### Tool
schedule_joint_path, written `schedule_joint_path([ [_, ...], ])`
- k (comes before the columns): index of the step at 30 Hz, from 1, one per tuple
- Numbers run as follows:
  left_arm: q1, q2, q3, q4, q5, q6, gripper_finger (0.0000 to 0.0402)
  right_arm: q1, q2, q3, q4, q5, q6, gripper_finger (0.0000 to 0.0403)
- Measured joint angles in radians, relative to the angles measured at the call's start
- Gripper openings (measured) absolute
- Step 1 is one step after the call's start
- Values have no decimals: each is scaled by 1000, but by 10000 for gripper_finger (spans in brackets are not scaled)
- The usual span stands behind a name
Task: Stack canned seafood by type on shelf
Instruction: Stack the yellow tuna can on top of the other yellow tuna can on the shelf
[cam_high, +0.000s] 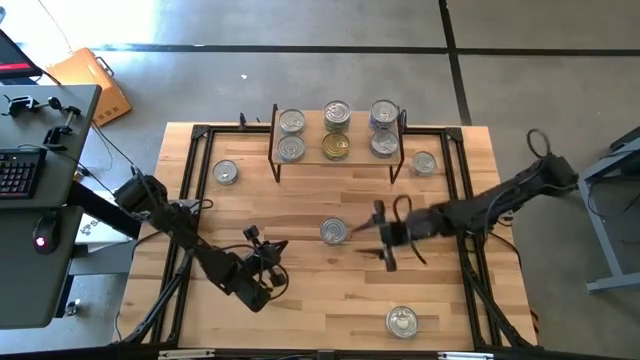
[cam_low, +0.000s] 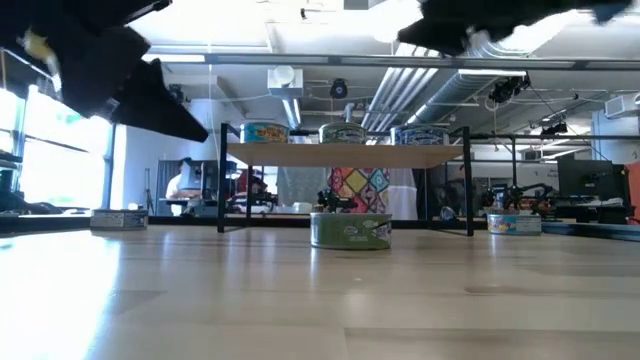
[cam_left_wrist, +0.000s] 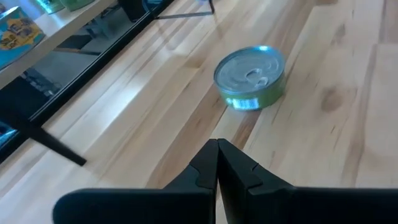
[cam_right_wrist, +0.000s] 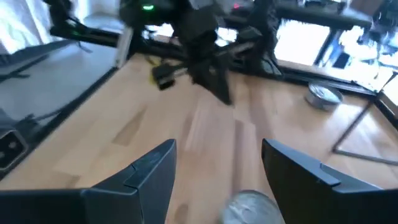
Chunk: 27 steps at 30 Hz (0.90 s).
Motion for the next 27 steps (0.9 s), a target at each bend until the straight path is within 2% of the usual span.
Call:
schedule_joint_path([
  [3, 15, 0, 0, 69, 25, 81, 1, 93, 15, -77, 130, 137, 1, 229],
  [5, 36, 0, 0, 117, 109, 183, 1, 132, 18, -108, 166, 185, 14, 229],
  [9, 94, 5, 0, 210, 275, 325, 1, 158, 19, -137, 154, 195, 87, 229],
  [20, 206, 75, 0, 511, 320, 608, 1, 95, 19, -180, 210, 227, 115, 229],
  [27, 245, 78, 0, 545, 412, 618, 0, 88, 19, -180, 213, 227, 139, 229],
])
